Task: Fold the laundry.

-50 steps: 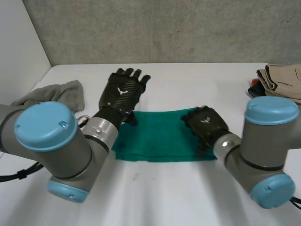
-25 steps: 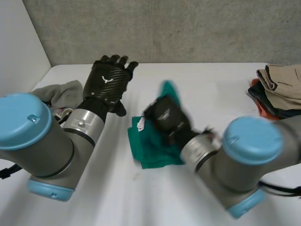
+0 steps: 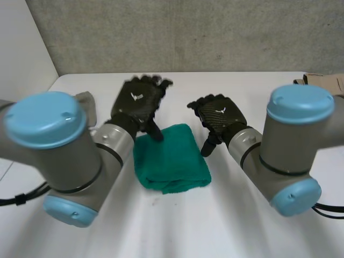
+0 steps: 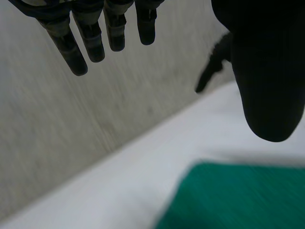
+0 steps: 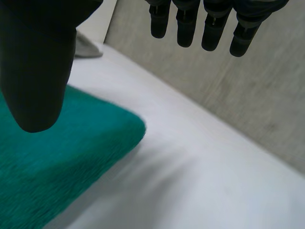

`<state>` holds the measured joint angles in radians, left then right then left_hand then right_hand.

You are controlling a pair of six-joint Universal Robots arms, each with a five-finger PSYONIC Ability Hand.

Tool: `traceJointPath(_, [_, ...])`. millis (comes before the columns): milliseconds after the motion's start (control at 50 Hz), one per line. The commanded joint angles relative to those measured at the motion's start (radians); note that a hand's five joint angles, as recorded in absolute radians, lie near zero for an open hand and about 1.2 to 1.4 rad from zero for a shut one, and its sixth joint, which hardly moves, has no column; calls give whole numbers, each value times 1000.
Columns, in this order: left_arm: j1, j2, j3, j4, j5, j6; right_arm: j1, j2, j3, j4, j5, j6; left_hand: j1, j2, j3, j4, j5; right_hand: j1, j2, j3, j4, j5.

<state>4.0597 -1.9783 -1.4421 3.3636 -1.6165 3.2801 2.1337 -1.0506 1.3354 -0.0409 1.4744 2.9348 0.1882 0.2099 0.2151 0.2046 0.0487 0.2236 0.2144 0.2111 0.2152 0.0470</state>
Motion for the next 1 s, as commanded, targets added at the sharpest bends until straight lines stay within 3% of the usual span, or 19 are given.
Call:
traceJointPath(20, [-24,-178,130,-223,-95,-48,-1,209,-260,270,-23,75,-14,-35,-41,-30,-49,-49,-40,-37,-41,-47])
traceJointPath(120, [-16,-280,180,-329,-114,-50,-6,306,-366,384,-66,61,-14,-35,-41,-30,-49,-49,-40,-37,-41,-47])
traceJointPath(240, [-12,-297,172,-369,-108,-42,-6,385,-444,418,-48,-14,-1,-23,-28,-18,-36,-49,-40,-37,-41,-47])
traceJointPath(340, [4,-269,163,-369,-100,-36,-11,351,-427,405,30,-109,14,-8,-13,-3,-21,-49,-40,-37,-41,-47])
traceJointPath(440, [31,-163,170,-366,-80,-34,5,229,-357,308,89,-141,-7,-29,-34,-23,-42,-49,-40,-37,-41,-47])
traceJointPath(520, [62,-88,184,-348,-4,-34,29,153,-250,193,95,-180,-13,-35,-40,-29,-48,-49,-40,-37,-41,-47])
traceJointPath(680, [119,15,229,-314,260,-36,92,54,52,-9,87,-224,-10,-32,-37,-26,-45,-49,-40,-37,-41,-47])
traceJointPath(840, [156,35,244,-325,636,-33,147,61,229,-181,64,-218,11,-11,-16,-6,-24,-49,-40,-37,-41,-47])
traceJointPath(920, [160,36,235,-328,725,-34,147,89,248,-276,60,-218,11,-11,-16,-6,-24,-49,-40,-37,-41,-47])
traceJointPath(1000, [159,39,230,-328,736,-37,146,112,246,-361,55,-227,14,-8,-13,-3,-22,-1,8,12,8,1])
